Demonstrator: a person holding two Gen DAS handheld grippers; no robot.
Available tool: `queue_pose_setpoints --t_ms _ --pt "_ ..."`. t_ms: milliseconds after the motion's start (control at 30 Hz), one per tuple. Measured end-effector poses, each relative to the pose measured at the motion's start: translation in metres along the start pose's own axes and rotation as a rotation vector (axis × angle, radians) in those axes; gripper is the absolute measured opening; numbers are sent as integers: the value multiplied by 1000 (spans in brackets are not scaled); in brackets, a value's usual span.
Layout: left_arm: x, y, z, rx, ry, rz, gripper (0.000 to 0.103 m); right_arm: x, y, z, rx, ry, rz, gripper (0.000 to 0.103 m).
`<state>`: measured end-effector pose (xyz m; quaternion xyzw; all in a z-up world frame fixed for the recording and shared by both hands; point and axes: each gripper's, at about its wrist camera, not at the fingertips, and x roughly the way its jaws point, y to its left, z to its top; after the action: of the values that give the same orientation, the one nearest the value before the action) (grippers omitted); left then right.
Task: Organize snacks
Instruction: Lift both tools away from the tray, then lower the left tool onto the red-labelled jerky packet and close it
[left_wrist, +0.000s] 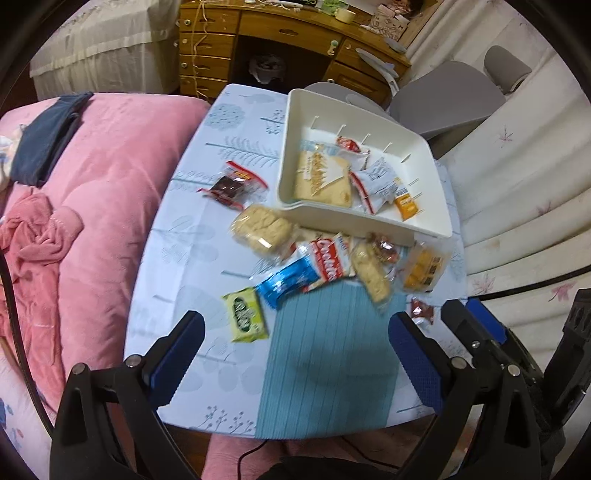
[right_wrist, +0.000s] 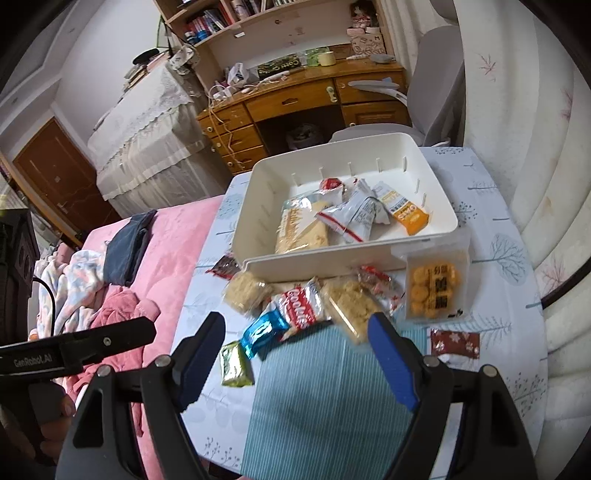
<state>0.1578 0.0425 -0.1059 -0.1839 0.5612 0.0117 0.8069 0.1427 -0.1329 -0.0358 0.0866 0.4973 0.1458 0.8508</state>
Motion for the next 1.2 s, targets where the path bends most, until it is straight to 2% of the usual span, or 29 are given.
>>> queue_pose_setpoints --t_ms 233,633,800,1067,1200 --pt "-7 14 -20 -2 -4 59 99 -1 1 -23 -2 25 29 80" --pt "-1 44 -32 16 -25 146 99 19 13 -54 -19 117 80 80" --pt "12 57 -24 57 13 169 99 34 19 -60 -12 151 81 80" --pt "42 74 9 155 129 136 99 55 36 -69 -20 174 99 80" --pt "55 81 32 207 163 118 99 67 49 -71 6 177 68 80"
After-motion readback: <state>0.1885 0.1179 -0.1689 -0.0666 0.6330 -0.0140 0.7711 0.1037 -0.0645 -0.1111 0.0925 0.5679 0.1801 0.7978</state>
